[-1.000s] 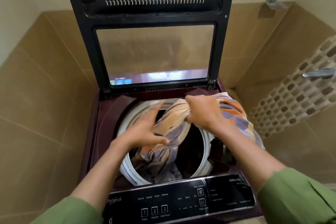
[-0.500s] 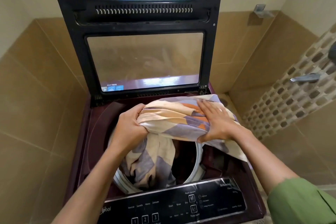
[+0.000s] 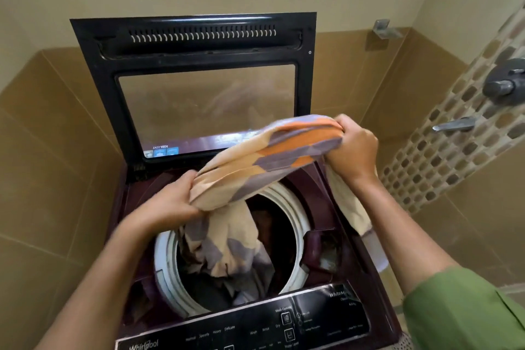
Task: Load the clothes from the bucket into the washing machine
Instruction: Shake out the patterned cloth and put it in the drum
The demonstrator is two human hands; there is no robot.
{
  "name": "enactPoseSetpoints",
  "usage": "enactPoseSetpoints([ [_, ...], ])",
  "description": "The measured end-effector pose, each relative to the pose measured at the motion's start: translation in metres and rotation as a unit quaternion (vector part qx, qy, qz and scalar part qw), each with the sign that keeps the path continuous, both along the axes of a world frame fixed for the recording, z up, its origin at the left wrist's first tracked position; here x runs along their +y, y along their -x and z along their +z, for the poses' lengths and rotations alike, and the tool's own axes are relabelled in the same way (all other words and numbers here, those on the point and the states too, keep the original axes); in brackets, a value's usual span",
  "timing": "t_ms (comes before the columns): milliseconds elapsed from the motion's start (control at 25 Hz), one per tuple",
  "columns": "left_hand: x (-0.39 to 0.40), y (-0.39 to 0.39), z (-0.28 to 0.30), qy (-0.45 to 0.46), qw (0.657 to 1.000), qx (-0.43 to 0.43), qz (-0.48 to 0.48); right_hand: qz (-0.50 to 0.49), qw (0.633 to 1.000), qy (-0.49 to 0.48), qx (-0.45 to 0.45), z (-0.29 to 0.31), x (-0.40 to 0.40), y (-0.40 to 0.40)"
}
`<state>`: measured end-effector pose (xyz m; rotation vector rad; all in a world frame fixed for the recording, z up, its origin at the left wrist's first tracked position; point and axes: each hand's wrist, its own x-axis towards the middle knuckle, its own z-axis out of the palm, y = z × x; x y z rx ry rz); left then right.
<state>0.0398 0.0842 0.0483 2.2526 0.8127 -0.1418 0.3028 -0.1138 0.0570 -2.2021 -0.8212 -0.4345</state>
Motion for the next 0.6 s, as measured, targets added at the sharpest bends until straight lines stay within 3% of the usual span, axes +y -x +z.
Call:
enactPoseSetpoints([
  [40,0.006,0.011,0.003,0.028,0.999,0.03,-0.016,0.024,0.999,-0.025,-0.04,0.018,0.016,0.016],
  [80,0.008,0.017,0.008,0.055,0.998,-0.02,-0.017,0.049,0.995,-0.045,-0.08,0.033,0.034,0.034],
  [160,-0.001,0.01,0.023,0.051,0.974,-0.219,-0.011,0.093,0.983,-0.065,-0.145,0.052,0.07,0.074],
  [240,-0.014,-0.007,0.03,-0.029,0.951,-0.309,0.011,0.147,0.974,-0.06,-0.163,0.053,0.093,0.108],
  [320,-0.021,-0.017,0.034,-0.107,0.941,-0.309,0.09,0.228,0.966,-0.02,-0.123,0.04,0.098,0.12],
  [440,-0.016,-0.015,0.028,-0.192,0.933,-0.279,0.123,0.346,0.926,0.144,-0.047,0.002,0.071,0.094],
  [520,-0.019,-0.02,0.039,-0.184,0.927,-0.31,0.106,0.313,0.921,0.229,-0.003,-0.027,0.033,0.057],
  [600,-0.032,-0.039,0.061,-0.156,0.92,-0.349,0.08,0.196,0.942,0.255,0.095,-0.052,-0.01,0.014],
])
